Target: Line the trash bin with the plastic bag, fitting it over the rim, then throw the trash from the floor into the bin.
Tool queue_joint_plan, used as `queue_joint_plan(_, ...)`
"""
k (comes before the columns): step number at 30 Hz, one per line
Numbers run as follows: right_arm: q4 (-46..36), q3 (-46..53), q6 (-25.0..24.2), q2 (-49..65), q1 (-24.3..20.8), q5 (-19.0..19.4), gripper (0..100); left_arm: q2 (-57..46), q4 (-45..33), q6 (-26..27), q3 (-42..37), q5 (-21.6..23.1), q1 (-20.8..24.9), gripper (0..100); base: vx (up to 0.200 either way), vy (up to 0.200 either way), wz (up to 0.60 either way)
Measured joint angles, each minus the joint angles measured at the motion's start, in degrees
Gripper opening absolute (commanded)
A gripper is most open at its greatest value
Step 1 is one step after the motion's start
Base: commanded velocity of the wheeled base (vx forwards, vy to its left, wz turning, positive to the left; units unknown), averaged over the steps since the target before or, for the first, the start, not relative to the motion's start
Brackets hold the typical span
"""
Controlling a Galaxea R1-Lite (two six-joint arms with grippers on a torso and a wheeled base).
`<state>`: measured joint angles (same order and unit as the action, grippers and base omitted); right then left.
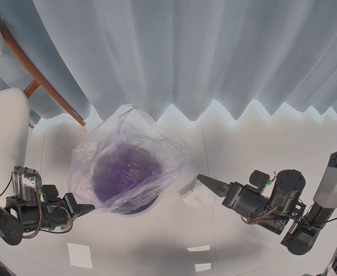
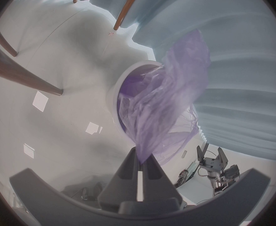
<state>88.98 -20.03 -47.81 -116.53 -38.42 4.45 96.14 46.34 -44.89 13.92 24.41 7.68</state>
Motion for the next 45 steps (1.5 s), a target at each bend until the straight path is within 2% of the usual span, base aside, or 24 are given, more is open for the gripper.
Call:
queue_joint_plan(8, 0.0, 0.8, 0.0, -0.4, -0.9, 0.0, 100, -2.4, 0.1, 4.4, -4.9, 0.0, 0.1, 0, 0.0, 0.0, 0.0)
queue_joint_plan(20, 0.0, 5.0, 0.0, -0.8, -11.9, -0.3, 100, -4.6, 1.0, 5.3, -10.1, 0.3, 0.5, 0, 0.0, 0.0, 0.0)
queue_joint_plan(27, -0.1, 1.3, -0.4, -0.2, -13.7, 1.4, 100, -5.9, 1.3, 5.5, -11.1, 0.6, 0.2, 0, 0.0, 0.0, 0.0)
queue_joint_plan(36, -14.5, -13.0, -3.3, -1.7, -11.9, 2.6, 100, -6.0, 1.3, 5.6, -11.1, 0.7, 0.1, 0, 0.0, 0.0, 0.0)
queue_joint_plan(45, -29.7, -25.9, -4.2, -3.8, -11.1, 2.8, 100, -6.1, 1.5, 5.6, -10.5, 0.6, 0.2, 0, 0.0, 0.0, 0.0)
